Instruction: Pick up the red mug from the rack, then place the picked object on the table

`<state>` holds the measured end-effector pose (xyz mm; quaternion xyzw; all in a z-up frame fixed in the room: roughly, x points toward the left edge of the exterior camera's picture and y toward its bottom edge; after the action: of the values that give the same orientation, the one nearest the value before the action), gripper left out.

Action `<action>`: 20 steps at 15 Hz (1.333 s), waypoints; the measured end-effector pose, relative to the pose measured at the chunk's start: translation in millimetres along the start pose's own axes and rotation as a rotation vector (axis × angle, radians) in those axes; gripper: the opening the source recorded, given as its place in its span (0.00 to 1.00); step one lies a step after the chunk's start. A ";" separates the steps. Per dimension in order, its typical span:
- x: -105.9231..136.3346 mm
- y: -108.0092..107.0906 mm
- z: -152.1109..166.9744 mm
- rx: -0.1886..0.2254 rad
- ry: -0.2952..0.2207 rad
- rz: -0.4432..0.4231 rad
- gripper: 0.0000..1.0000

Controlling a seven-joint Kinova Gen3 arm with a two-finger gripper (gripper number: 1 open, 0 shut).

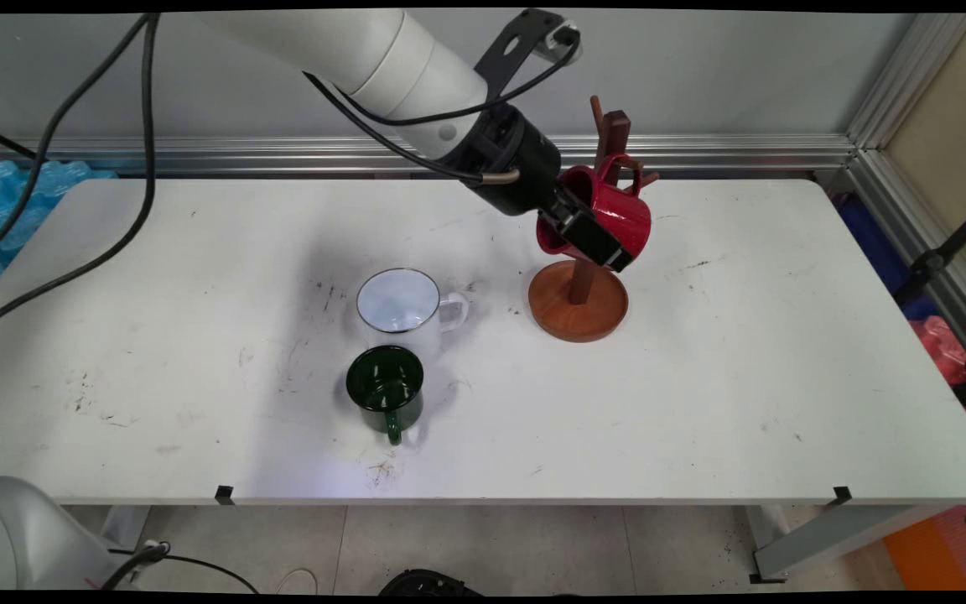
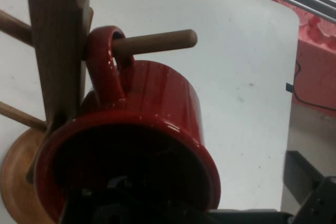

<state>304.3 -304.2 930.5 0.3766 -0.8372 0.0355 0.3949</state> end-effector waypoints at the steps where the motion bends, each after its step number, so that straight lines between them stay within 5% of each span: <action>1: 0.1 -0.3 1.1 0.000 0.002 -0.006 1.00; 2: 0.6 -0.7 2.0 0.000 0.005 -0.009 0.00; 20: -0.4 0.1 -2.4 -0.011 0.026 -0.020 0.00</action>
<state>305.9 -303.1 931.9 0.3823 -0.8284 0.0316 0.4081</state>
